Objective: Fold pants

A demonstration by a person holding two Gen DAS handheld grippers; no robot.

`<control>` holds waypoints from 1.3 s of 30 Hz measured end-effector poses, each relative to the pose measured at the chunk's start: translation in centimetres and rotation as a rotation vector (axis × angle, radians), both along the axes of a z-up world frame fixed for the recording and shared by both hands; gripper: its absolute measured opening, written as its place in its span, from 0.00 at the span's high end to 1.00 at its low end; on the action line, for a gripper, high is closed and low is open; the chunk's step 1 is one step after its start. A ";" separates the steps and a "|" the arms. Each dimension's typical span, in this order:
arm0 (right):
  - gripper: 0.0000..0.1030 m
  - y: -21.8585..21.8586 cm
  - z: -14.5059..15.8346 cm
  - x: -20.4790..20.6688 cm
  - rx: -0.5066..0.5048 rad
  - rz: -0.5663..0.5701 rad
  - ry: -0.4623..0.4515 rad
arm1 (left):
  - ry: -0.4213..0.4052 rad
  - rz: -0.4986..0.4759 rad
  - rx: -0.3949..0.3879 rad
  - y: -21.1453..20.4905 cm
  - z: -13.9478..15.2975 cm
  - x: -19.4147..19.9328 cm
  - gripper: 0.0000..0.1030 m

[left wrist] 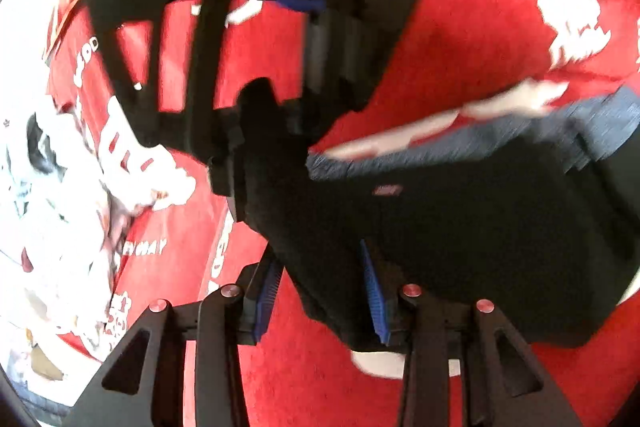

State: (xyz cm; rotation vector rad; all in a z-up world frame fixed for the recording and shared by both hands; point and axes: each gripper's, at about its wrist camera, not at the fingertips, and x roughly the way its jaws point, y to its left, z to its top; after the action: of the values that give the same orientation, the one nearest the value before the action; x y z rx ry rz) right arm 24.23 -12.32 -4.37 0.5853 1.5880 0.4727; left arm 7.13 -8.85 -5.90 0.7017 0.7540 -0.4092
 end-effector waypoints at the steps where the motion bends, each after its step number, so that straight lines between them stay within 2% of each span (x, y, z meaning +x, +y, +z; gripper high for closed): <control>1: 0.80 -1.3 0.8 -0.8 0.029 -0.026 -0.020 | -0.008 -0.015 -0.020 -0.5 1.0 -0.7 0.61; 4: 0.80 -6.4 3.8 -4.4 0.132 -0.136 -0.095 | -0.037 -0.082 -0.070 -3.0 4.1 -2.6 0.61; 7: 0.80 -10.8 5.8 -8.3 0.178 -0.218 -0.176 | -0.022 -0.135 -0.139 -5.7 6.6 -4.2 0.61; 9: 0.79 -14.5 7.1 -12.3 0.212 -0.307 -0.229 | -0.009 -0.177 -0.170 -8.3 8.0 -5.5 0.61; 12: 0.77 -18.8 8.0 -17.5 0.227 -0.404 -0.279 | -0.007 -0.258 -0.173 -12.4 8.9 -8.7 0.61; 15: 0.76 -23.3 8.0 -23.3 0.225 -0.492 -0.307 | -0.004 -0.347 -0.156 -16.5 8.5 -12.2 0.61; 20: 0.76 -29.8 5.0 -31.9 0.239 -0.642 -0.269 | 0.046 -0.478 -0.098 -22.5 5.7 -18.2 0.61; 22: 0.77 -31.8 2.6 -35.3 0.245 -0.702 -0.236 | 0.080 -0.521 -0.054 -24.3 3.5 -20.3 0.61; 25: 0.77 -33.5 -2.6 -39.2 0.251 -0.778 -0.161 | 0.146 -0.559 0.016 -26.3 -0.2 -22.5 0.61; 27: 0.77 -33.7 -5.8 -40.4 0.253 -0.805 -0.118 | 0.189 -0.568 0.081 -27.0 -2.6 -23.4 0.60; 29: 0.77 -33.4 -8.4 -40.9 0.254 -0.819 -0.086 | 0.208 -0.586 0.119 -27.1 -3.8 -24.0 0.56; 32: 0.77 -33.3 -9.6 -42.6 0.274 -0.851 -0.089 | 0.202 -0.617 0.131 -26.7 -3.4 -24.5 0.55; 34: 0.76 -33.5 -9.3 -43.0 0.270 -0.865 -0.089 | 0.248 -0.617 0.111 -26.1 -2.1 -24.1 0.55; 35: 0.73 -33.6 -8.9 -43.2 0.258 -0.867 -0.086 | 0.283 -0.600 0.093 -25.6 -1.2 -23.7 0.55; 38: 0.69 -34.7 -7.8 -43.4 0.161 -0.853 -0.057 | 0.318 -0.529 0.057 -23.2 0.7 -21.9 0.55; 39: 0.68 -35.0 -7.0 -43.7 0.102 -0.846 -0.047 | 0.310 -0.487 0.048 -22.2 1.4 -20.7 0.51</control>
State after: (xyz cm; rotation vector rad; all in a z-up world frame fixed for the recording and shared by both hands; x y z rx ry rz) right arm -19.51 -47.32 -11.40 1.2307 1.1353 -0.0742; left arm -13.59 -31.04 -4.51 0.8794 0.8842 -0.9624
